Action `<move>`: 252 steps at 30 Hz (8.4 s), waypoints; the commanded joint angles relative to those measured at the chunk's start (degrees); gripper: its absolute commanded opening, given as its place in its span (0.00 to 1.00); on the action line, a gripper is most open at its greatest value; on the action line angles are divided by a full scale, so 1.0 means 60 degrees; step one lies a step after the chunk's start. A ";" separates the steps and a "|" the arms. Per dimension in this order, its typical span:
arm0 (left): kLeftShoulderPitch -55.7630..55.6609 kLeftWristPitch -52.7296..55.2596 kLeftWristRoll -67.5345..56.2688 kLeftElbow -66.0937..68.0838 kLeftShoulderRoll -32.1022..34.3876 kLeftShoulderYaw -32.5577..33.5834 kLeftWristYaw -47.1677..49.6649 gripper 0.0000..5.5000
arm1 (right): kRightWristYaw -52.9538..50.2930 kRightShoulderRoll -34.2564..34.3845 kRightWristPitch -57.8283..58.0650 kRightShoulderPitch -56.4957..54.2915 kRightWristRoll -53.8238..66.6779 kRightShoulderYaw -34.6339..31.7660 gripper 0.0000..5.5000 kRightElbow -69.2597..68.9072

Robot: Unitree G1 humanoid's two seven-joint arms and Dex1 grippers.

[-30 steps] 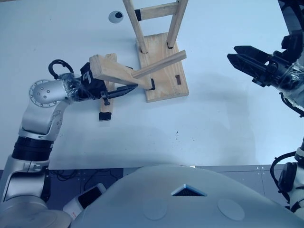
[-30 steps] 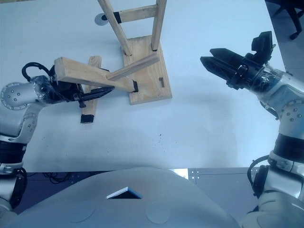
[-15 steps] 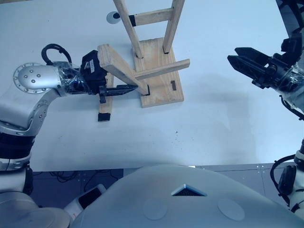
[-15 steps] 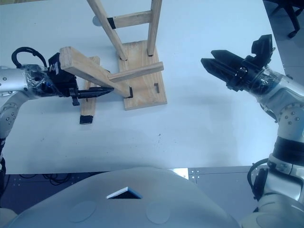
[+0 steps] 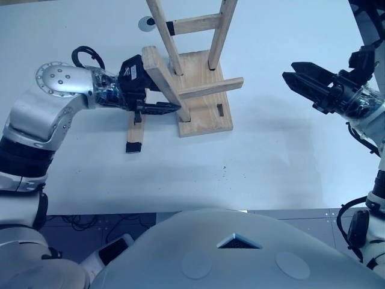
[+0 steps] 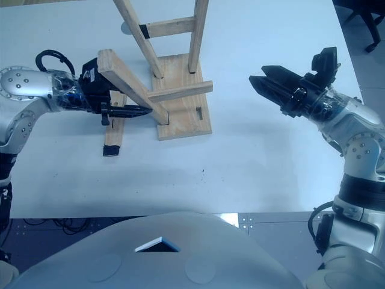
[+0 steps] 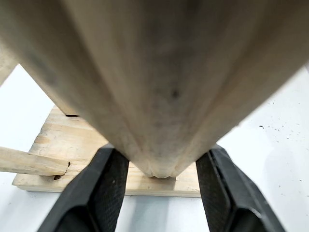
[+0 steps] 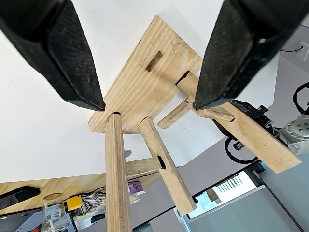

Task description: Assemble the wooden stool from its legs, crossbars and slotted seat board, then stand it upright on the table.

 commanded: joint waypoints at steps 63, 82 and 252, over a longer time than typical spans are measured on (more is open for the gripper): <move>0.2140 0.1233 0.1304 -0.0643 -0.4190 0.6856 0.6865 0.37 | -0.1132 0.0801 -0.1029 0.0249 -0.0698 -0.0540 0.61 -0.0119; -0.2943 0.4246 -0.5133 0.0304 -0.3577 0.5552 0.0502 0.37 | -0.2961 0.3439 0.0547 -0.6437 0.4069 0.0506 0.61 -0.0440; 0.2970 0.1740 -0.0608 -0.1940 -0.0714 0.3574 -0.1910 0.81 | 0.4010 -0.1934 -0.2071 -0.1311 -0.3972 0.3638 0.87 -0.0135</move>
